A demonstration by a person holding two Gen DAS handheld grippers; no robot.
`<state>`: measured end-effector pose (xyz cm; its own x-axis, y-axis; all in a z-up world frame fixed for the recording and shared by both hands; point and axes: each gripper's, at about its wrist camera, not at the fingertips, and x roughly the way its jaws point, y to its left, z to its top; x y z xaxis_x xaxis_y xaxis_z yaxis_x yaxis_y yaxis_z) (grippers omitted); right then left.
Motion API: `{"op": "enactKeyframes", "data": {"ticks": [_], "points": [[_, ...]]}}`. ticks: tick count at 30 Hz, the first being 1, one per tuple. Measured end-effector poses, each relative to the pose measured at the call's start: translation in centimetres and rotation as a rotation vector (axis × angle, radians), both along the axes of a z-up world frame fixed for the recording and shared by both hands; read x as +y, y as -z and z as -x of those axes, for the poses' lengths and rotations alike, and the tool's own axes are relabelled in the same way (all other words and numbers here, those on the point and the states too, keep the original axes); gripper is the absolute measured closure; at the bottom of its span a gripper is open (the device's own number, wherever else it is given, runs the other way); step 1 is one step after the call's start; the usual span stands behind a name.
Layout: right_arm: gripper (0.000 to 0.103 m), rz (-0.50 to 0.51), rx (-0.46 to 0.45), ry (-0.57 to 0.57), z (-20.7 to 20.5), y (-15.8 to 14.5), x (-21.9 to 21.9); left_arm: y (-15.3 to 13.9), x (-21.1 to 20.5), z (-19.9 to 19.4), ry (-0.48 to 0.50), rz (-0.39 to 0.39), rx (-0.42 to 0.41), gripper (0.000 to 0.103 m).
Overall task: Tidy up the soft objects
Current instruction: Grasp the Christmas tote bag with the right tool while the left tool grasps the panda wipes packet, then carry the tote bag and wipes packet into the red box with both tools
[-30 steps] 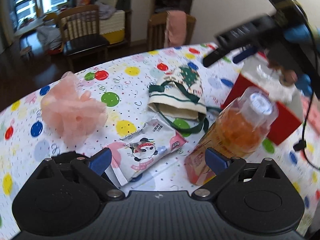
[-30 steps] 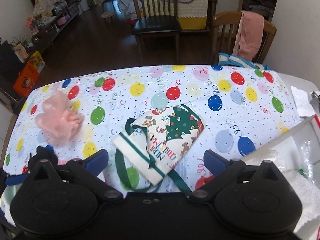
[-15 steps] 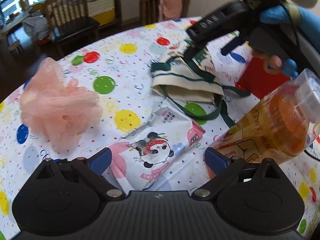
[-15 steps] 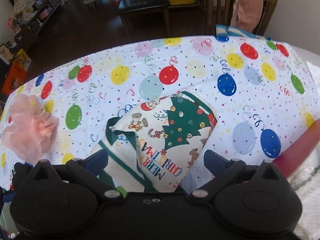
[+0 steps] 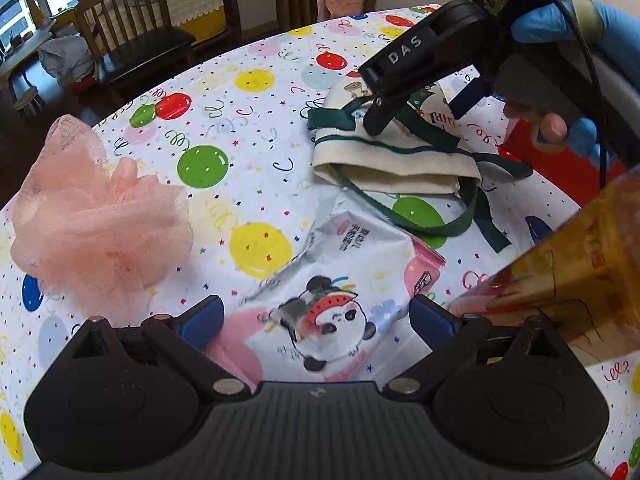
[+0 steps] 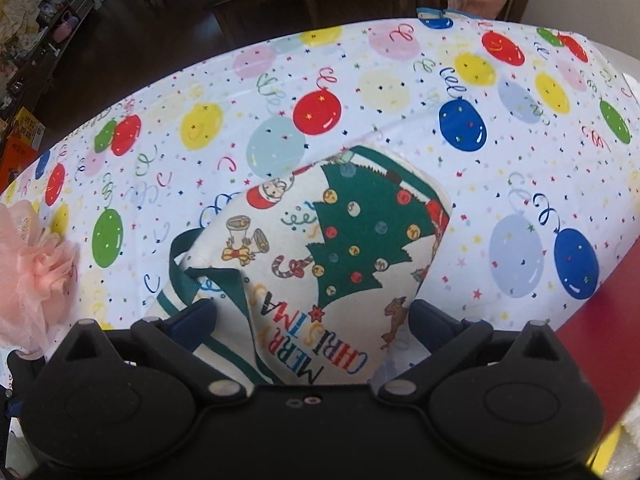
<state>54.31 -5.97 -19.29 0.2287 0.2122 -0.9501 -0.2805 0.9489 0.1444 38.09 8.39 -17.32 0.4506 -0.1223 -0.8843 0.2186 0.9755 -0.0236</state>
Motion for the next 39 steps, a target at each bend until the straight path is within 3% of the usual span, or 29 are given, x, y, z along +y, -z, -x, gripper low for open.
{"op": "enactKeyframes", "data": {"ticks": [11,13,16,21,24,26,28,32,39], "points": [[0.002,0.02,-0.026,-0.007,0.2,0.9,0.8,2.2,0.5,-1.4,-0.016,0.033,0.066,0.004],[0.004,0.028,-0.037,-0.013,0.3,0.9,1.0,2.5,0.3,-1.4,-0.019,0.005,0.066,0.014],[0.009,0.04,-0.057,-0.026,0.5,0.9,1.1,2.4,-0.2,-1.2,-0.008,-0.03,0.052,0.019],[0.029,0.064,-0.088,-0.041,0.9,0.7,1.3,2.1,0.2,-1.2,-0.038,-0.016,0.042,0.026],[0.052,0.09,-0.114,-0.051,1.2,0.5,1.4,1.9,0.5,-1.1,-0.06,-0.003,0.035,0.03],[0.079,0.095,-0.132,-0.056,1.4,0.3,1.2,1.8,0.7,-1.1,-0.076,0.004,0.031,0.032],[0.089,0.107,-0.154,-0.048,1.4,-0.1,1.0,1.7,0.7,-1.1,-0.088,0.007,0.028,0.036],[0.097,0.077,-0.182,-0.031,1.7,-1.0,0.1,1.2,0.5,-0.9,-0.105,-0.007,0.012,0.038],[0.099,0.018,-0.226,-0.009,2.7,-3.4,-1.2,-0.4,1.5,-0.9,-0.167,0.026,-0.005,0.038]]}}
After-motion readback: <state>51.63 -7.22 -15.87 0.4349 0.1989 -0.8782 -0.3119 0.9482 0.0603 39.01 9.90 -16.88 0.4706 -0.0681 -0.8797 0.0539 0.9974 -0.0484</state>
